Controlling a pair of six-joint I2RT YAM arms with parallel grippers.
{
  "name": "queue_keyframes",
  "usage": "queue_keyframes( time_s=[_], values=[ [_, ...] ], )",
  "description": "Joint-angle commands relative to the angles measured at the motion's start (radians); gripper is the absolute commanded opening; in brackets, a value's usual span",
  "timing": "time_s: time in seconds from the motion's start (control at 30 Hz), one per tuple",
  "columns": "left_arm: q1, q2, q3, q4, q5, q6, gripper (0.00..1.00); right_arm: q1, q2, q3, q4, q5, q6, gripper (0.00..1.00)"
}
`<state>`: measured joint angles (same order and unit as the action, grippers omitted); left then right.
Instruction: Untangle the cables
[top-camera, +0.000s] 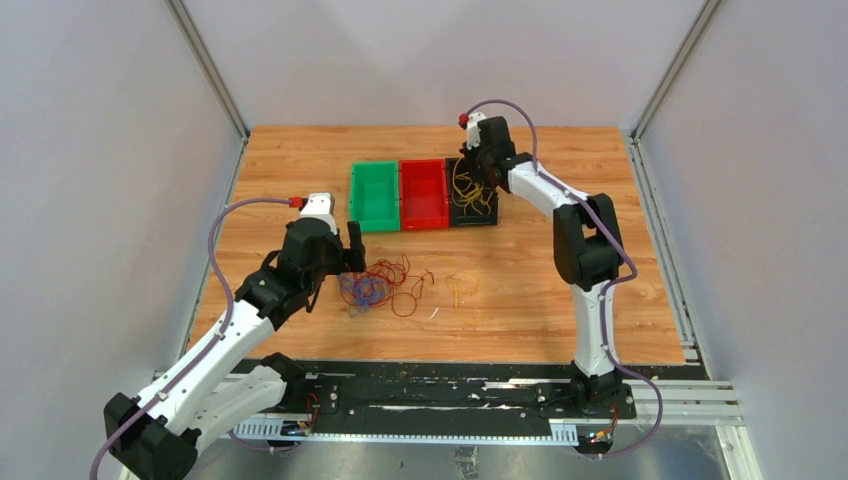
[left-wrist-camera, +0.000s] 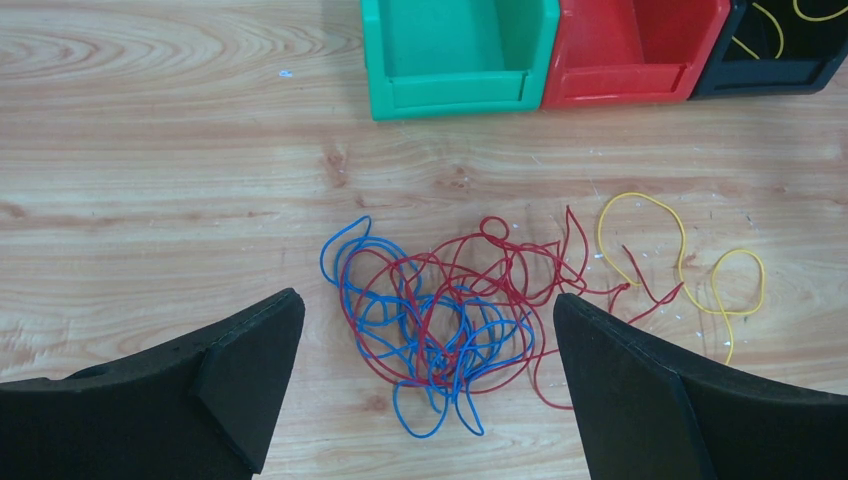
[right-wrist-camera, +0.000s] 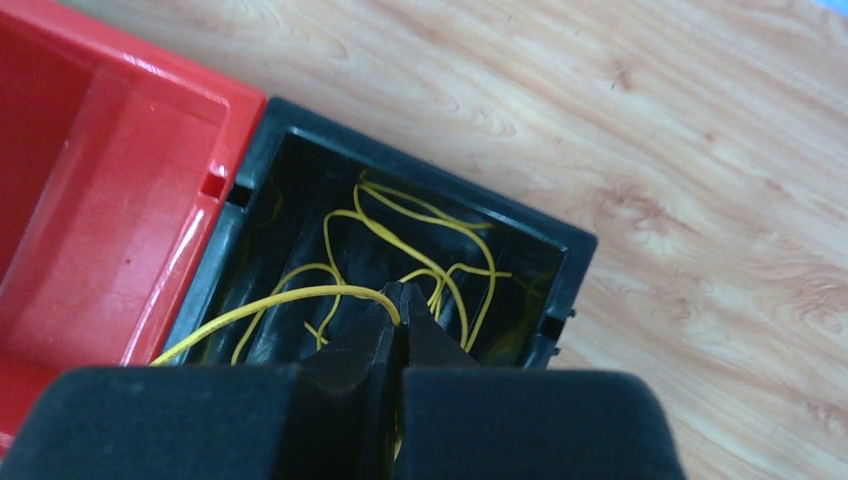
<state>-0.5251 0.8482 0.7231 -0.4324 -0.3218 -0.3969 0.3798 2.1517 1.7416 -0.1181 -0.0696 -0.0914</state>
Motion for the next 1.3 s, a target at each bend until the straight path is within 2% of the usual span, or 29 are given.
queue_keyframes(
  time_s=[0.0,0.53,1.1,1.27],
  values=[
    [-0.003,0.005,0.003,-0.006,-0.015,-0.004,1.0,0.024,-0.003,-0.047,0.001,0.041,0.017,0.0],
    [-0.003,-0.004,-0.002,-0.006,-0.008,-0.011,1.0,0.025,0.054,-0.018,-0.014,0.051,0.034,0.01],
    [-0.003,-0.011,-0.005,-0.007,-0.011,-0.011,1.0,0.027,-0.035,0.016,-0.058,-0.018,0.0,0.34],
    [-0.003,-0.011,-0.004,-0.007,-0.014,-0.01,1.0,0.027,-0.068,0.01,-0.072,-0.026,-0.013,0.39]
  ],
)
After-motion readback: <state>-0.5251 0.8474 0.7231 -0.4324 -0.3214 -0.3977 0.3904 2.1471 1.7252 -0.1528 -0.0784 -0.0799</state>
